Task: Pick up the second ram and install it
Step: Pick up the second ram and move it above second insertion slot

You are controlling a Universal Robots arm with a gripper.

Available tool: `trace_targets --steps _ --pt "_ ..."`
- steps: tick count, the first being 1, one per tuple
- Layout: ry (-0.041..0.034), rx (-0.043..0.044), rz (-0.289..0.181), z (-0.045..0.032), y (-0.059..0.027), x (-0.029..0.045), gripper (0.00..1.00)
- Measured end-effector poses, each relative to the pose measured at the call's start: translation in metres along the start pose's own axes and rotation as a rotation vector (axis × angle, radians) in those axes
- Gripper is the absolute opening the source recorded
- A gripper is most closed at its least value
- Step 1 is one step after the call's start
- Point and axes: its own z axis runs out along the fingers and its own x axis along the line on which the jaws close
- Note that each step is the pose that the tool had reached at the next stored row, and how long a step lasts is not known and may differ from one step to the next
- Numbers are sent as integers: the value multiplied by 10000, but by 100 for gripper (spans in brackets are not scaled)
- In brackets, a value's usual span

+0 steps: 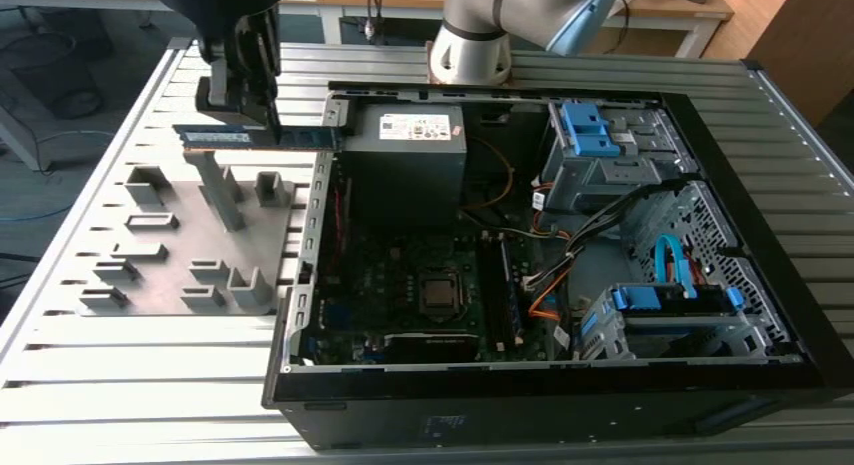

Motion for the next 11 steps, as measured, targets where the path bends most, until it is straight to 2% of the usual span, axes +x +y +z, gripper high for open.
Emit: trace_targets --steps 11 --pt "0 -7 0 -10 -218 -3 14"
